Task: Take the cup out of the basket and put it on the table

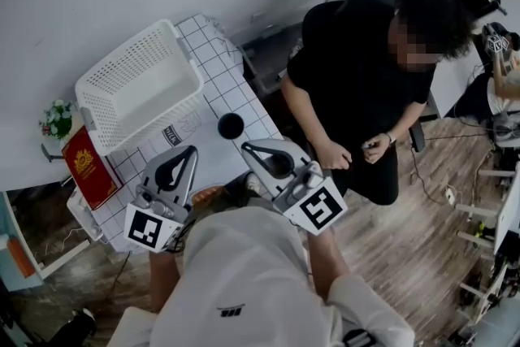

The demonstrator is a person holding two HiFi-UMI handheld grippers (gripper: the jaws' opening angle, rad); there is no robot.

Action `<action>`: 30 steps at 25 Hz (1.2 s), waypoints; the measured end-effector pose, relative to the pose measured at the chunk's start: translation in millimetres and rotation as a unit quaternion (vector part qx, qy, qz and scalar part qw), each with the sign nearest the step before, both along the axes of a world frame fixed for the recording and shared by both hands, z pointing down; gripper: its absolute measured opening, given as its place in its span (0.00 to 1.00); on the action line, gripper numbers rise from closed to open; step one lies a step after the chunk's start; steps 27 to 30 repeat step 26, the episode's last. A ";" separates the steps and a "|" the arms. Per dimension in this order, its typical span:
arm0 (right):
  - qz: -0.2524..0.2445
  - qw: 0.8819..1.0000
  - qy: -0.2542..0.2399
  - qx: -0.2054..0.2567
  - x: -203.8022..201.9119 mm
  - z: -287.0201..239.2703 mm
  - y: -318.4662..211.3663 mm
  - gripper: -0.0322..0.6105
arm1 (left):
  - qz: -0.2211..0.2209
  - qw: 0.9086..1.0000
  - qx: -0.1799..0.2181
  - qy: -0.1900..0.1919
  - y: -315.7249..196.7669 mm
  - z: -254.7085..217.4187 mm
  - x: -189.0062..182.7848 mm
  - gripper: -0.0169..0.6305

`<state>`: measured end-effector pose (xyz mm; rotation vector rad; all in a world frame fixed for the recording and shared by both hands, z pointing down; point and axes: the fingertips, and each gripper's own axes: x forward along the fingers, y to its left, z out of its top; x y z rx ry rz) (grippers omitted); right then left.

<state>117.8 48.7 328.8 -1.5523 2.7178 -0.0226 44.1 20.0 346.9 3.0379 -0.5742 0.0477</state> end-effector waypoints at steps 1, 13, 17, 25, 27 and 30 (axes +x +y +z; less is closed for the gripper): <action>-0.002 1.000 -0.001 0.000 0.3 -0.8 1.6 0.07 | -0.001 1.000 0.001 -0.001 1.5 -1.4 0.8 0.04; -0.016 1.000 -0.001 0.013 -4.9 -4.4 6.2 0.07 | -0.006 1.000 0.012 -0.002 9.6 -7.0 -0.5 0.04; -0.015 1.000 0.000 0.012 -7.6 -0.9 7.1 0.07 | -0.004 1.000 0.013 0.000 10.5 -7.5 -2.3 0.04; -0.011 1.000 0.003 0.008 -7.5 1.2 9.5 0.07 | 0.000 1.000 0.012 -0.002 13.1 -7.7 -3.2 0.04; -0.011 1.000 0.004 0.007 -7.3 1.1 9.8 0.07 | 0.000 1.000 0.012 -0.003 13.4 -7.6 -3.4 0.04; -0.011 1.000 0.004 0.007 -7.3 1.1 9.8 0.07 | 0.000 1.000 0.012 -0.003 13.4 -7.6 -3.4 0.04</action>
